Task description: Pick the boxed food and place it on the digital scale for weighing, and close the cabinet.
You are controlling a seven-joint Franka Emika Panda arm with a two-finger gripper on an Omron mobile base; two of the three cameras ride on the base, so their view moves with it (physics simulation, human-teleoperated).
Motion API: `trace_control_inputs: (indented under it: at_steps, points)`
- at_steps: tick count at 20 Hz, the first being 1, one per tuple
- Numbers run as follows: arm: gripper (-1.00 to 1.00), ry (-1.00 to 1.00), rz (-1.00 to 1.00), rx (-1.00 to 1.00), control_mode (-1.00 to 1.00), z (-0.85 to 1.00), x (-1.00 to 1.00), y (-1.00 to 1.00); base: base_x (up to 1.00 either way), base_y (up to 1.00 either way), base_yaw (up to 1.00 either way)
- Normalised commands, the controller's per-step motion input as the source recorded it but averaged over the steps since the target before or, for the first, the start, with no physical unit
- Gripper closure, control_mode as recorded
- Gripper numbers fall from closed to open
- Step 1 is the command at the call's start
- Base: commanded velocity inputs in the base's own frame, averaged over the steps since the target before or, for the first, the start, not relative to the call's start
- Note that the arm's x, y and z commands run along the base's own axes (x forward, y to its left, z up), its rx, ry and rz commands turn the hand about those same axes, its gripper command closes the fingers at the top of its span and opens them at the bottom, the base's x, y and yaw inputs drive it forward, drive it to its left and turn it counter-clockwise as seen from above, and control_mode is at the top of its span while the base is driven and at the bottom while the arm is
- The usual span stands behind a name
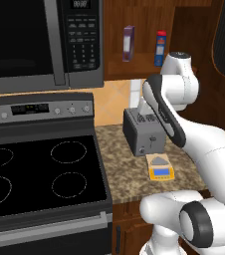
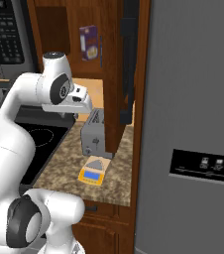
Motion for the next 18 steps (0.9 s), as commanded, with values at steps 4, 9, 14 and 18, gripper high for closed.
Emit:
trace_control_inputs:
  at_steps: [4, 9, 14, 18]
  points:
    - [-1.0, -0.05, 0.0, 0.0, -1.0, 0.0, -0.2, 0.01, 0.0, 0.0, 0.0]
    - [-1.0, -0.17, -0.02, 0.0, -1.0, 0.1, -0.54, 0.0, 0.0, 0.0, 0.0]
    - [-1.0, -0.33, -0.06, 0.0, -1.0, 0.63, -0.55, 0.0, 0.0, 0.0, 0.0]
    - [-1.0, -0.3, -0.09, 0.0, -1.0, 0.69, -0.35, 0.0, 0.0, 0.0, 0.0]
